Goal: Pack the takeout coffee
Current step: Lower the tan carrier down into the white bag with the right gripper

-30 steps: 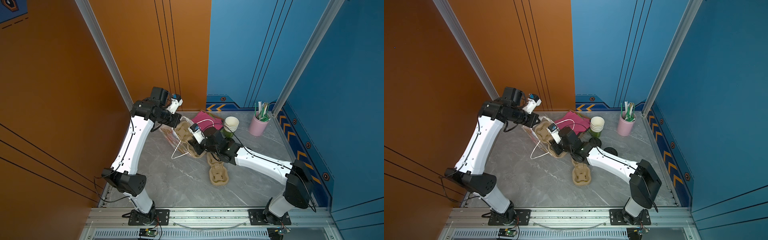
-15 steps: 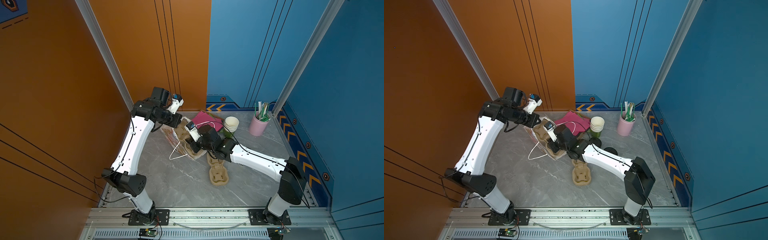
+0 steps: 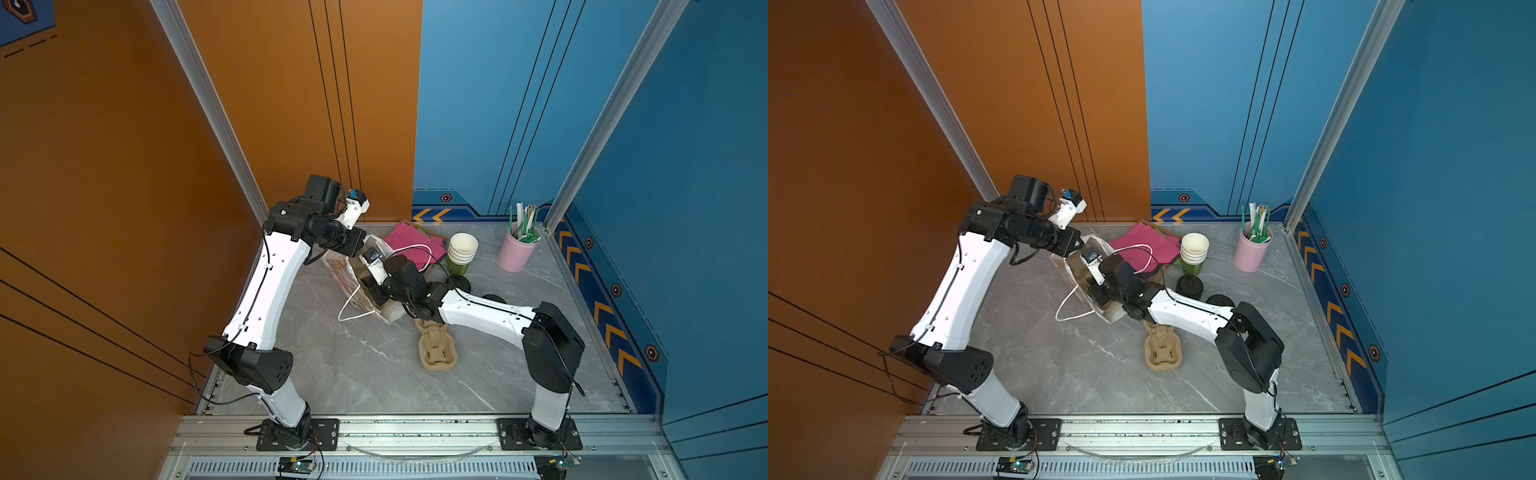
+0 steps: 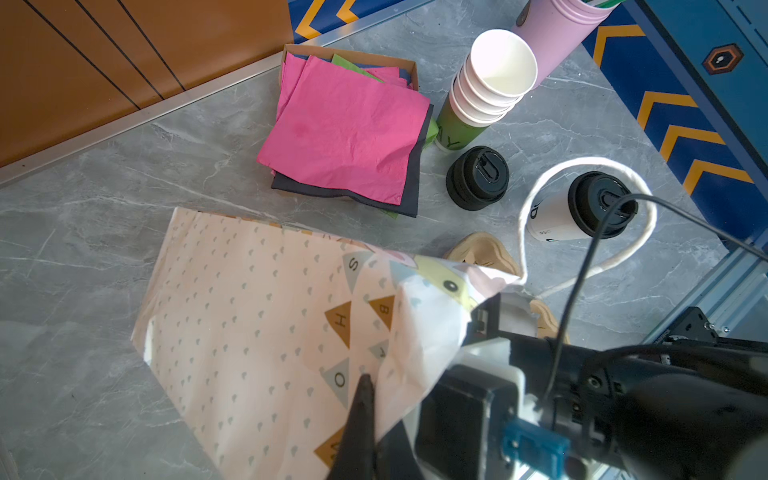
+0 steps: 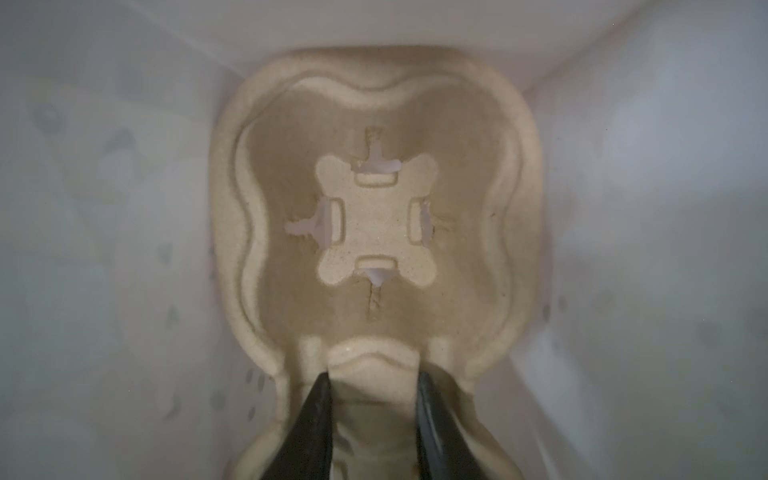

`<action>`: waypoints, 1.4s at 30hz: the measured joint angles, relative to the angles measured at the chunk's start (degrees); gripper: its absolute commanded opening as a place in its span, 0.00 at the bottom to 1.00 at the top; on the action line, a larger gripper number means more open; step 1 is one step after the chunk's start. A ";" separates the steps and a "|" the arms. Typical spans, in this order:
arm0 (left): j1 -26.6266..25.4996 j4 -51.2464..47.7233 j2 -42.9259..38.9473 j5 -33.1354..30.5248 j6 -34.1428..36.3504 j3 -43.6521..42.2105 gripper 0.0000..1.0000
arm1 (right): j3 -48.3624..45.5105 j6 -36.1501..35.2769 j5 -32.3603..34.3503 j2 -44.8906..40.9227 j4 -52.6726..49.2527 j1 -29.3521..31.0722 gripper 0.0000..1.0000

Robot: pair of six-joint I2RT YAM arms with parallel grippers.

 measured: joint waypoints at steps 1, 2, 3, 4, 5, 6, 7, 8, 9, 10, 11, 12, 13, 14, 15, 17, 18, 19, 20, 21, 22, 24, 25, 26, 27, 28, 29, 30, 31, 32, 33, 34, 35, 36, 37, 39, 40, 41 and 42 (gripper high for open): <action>-0.09 -0.04 0.00 0.00 0.00 0.00 0.00 | 0.04 0.00 0.07 0.85 0.98 0.00 0.25; -0.15 -0.07 0.00 0.00 0.00 0.00 0.00 | 0.07 0.00 0.13 1.77 1.92 0.00 0.25; -0.20 -0.11 0.00 0.00 0.00 -0.02 0.00 | 0.15 0.00 0.24 2.47 2.60 0.00 0.25; -0.24 -0.13 0.00 0.02 0.00 -0.09 0.00 | 0.48 0.00 0.26 3.34 3.21 0.00 0.25; -0.24 -0.15 0.00 0.02 0.00 -0.17 0.00 | 0.92 0.00 0.28 4.31 3.91 0.00 0.25; -0.24 -0.13 0.00 0.02 0.00 -0.31 0.00 | 1.33 0.00 0.33 5.07 4.48 0.00 0.25; -0.24 -0.15 0.00 0.02 0.00 -0.42 0.00 | 1.92 0.00 0.50 5.99 5.01 0.00 0.25; -0.24 -0.13 0.00 0.02 0.00 -0.52 0.00 | 2.67 0.00 0.74 6.95 5.55 0.00 0.25; -0.24 -0.15 0.00 0.04 0.02 -0.63 0.00 | 3.34 0.00 0.83 7.76 6.03 0.00 0.25; -0.24 -0.15 -0.02 0.09 0.02 -0.72 0.00 | 4.13 0.00 0.87 8.72 6.47 0.00 0.25; -0.24 -0.15 -0.02 0.22 0.02 -0.72 0.00 | 5.03 0.00 0.87 9.84 6.86 0.00 0.25; -0.24 -0.15 -0.02 0.26 0.04 -0.76 0.00 | 5.90 0.00 0.87 10.78 6.95 0.00 0.25; -0.26 -0.15 -0.02 0.35 0.07 -0.79 0.00 | 7.06 0.00 0.85 12.00 6.99 0.00 0.25; -0.28 -0.13 -0.02 0.44 0.11 -0.83 0.00 | 8.31 0.02 0.83 13.40 6.97 0.00 0.25; -0.31 -0.13 -0.02 0.46 0.20 -0.87 0.00 | 9.14 0.02 0.83 14.40 6.95 0.00 0.25; -0.48 -0.15 -0.02 0.57 0.24 -1.11 0.00 | 10.71 0.11 0.74 16.55 6.88 0.00 0.25; -0.52 -0.13 -0.02 0.66 0.24 -1.25 0.00 | 11.37 0.22 0.66 17.38 6.78 -0.02 0.25; -0.63 -0.15 -0.04 0.70 0.24 -1.46 0.00 | 12.04 0.37 0.61 18.32 6.69 -0.02 0.25; -0.72 -0.15 -0.04 0.79 0.26 -1.64 0.00 | 12.68 0.48 0.59 19.12 6.58 -0.02 0.25; -0.72 -0.15 -0.04 0.83 0.26 -1.77 0.00 | 13.25 0.57 0.59 19.78 6.32 -0.07 0.25; -0.74 -0.17 -0.04 0.85 0.26 -1.88 0.00 | 14.10 0.66 0.57 20.59 6.10 -0.07 0.25; -0.72 -0.15 -0.04 0.83 0.28 -1.95 0.00 | 16.00 0.68 0.22 21.97 5.57 -0.07 0.25; -0.72 -0.17 -0.04 0.81 0.28 -1.97 0.00 | 16.90 0.68 0.13 22.58 5.27 -0.09 0.25; -0.72 -0.17 -0.04 0.79 0.35 -2.01 0.00 | 17.92 0.68 -0.09 23.19 4.92 -0.13 0.26; -0.72 -0.17 -0.04 0.74 0.46 -2.03 0.00 | 18.80 0.68 -0.24 23.67 4.55 -0.17 0.26; -0.72 -0.17 -0.04 0.63 0.55 -2.10 0.00 | 19.96 0.68 -0.44 24.33 4.02 -0.20 0.27; -0.72 -0.20 -0.04 0.59 0.70 -2.12 0.00 | 21.35 0.70 -0.72 25.16 3.48 -0.31 0.28; -0.72 -0.17 -0.04 0.46 0.74 -2.12 0.00 | 22.51 0.70 -0.87 25.79 2.93 -0.35 0.28; -0.72 -0.17 -0.04 0.28 0.87 -2.16 0.00 | 23.93 0.70 -1.18 26.60 2.10 -0.42 0.29; -0.72 -0.20 -0.04 0.11 0.87 -2.19 0.00 | 25.00 0.72 -1.44 27.21 1.40 -0.52 0.29; -0.72 -0.17 -0.04 -0.11 0.90 -2.23 0.00 | 26.12 0.85 -1.81 27.82 0.66 -0.63 0.30; -0.72 -0.17 -0.04 -0.33 0.90 -2.25 0.00 | 27.15 0.87 -1.99 28.39 -0.17 -0.72 0.31; -0.72 -0.17 -0.04 -0.50 0.90 -2.34 0.00 | 28.06 0.87 -2.21 28.92 -0.83 -0.76 0.31; -0.72 -0.17 -0.04 -0.74 0.90 -2.43 0.00 | 28.92 0.90 -2.43 29.38 -1.46 -0.79 0.31; -0.72 -0.17 -0.04 -0.90 0.90 -2.56 0.00 | 29.46 0.92 -2.60 29.68 -1.95 -0.79 0.31; -0.72 -0.17 -0.04 -0.98 0.90 -2.67 0.00 | 30.21 1.11 -3.06 30.10 -2.67 -0.83 0.32; -0.72 -0.17 -0.04 -1.11 0.90 -2.67 0.00 | 30.53 1.27 -3.30 30.21 -3.06 -0.83 0.33; -0.72 -0.17 -0.04 -1.14 0.90 -2.67 0.00 | 30.77 1.44 -3.32 30.25 -3.37 -0.83 0.33; -0.72 -0.17 -0.04 -1.16 0.90 -2.67 0.00 | 31.12 1.55 -3.43 30.29 -3.85 -0.83 0.33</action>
